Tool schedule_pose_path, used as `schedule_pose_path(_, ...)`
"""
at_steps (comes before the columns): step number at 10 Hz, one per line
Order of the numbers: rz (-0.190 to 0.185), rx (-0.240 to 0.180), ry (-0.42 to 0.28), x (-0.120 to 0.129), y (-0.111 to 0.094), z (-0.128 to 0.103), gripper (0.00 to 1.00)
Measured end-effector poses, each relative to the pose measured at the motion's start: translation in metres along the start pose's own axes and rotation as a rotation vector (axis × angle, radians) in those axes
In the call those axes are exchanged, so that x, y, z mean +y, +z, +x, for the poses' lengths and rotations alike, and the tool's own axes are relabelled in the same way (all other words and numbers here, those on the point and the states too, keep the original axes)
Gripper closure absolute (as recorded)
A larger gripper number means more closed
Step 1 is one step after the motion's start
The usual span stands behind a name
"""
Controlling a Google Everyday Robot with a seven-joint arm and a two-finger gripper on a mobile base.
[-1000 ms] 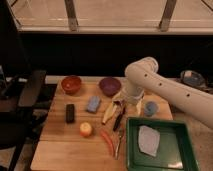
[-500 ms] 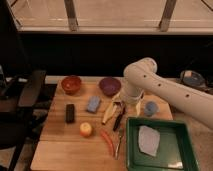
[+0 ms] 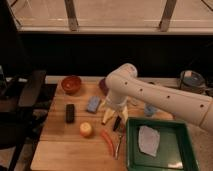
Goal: Place fork in red bowl
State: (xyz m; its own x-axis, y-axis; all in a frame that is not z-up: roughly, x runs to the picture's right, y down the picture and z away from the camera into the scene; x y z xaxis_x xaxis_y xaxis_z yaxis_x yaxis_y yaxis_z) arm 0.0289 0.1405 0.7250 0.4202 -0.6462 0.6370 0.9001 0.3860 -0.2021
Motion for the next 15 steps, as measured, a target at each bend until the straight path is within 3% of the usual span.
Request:
schedule_pose_path(2,0.002,-0.026,-0.022,-0.007,0.013,-0.01,0.2)
schedule_pose_path(5,0.023,-0.084,-0.002,-0.007,0.036,-0.014,0.2)
schedule_pose_path(8,0.035,-0.127,0.056,0.001,0.063,-0.016,0.2)
schedule_pose_path(15,0.043,-0.157,0.225,0.036,0.109,-0.022,0.2)
